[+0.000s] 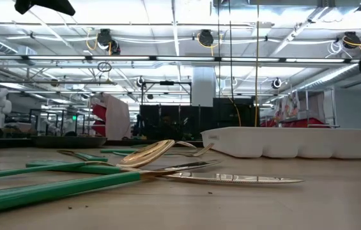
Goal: Sort silverware
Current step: Put the green fork into the silverware tray
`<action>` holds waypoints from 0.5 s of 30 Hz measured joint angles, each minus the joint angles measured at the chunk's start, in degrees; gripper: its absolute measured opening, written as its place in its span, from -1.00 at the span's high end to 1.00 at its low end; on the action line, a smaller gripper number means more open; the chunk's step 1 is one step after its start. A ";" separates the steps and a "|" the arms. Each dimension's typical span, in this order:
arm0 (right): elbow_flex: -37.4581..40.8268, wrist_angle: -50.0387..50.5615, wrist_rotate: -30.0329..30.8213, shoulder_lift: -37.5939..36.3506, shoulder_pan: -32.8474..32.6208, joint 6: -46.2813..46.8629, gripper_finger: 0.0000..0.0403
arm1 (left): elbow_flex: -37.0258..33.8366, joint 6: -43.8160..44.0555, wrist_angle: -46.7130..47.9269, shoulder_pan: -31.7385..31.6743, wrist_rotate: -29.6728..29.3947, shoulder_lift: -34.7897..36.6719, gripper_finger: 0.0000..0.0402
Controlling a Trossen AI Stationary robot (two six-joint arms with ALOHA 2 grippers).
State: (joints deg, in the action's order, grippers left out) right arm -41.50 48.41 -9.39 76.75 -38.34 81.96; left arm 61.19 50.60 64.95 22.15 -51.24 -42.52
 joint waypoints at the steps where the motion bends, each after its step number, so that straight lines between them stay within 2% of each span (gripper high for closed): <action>1: 0.77 -1.53 -0.07 0.00 -0.23 0.73 0.05 | 0.00 0.01 0.00 0.00 0.00 0.00 0.91; 7: 4.35 -8.02 0.02 0.00 -0.49 2.92 -0.04 | 0.00 0.08 0.00 0.00 0.00 0.00 0.91; 15: 4.68 -7.96 0.00 2.96 -0.88 1.33 -0.02 | 0.00 0.12 -0.13 0.00 0.00 -0.24 0.91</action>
State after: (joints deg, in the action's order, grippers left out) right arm -36.82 40.45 -9.39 79.71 -39.22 83.29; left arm 61.19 50.72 64.82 22.15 -51.24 -42.77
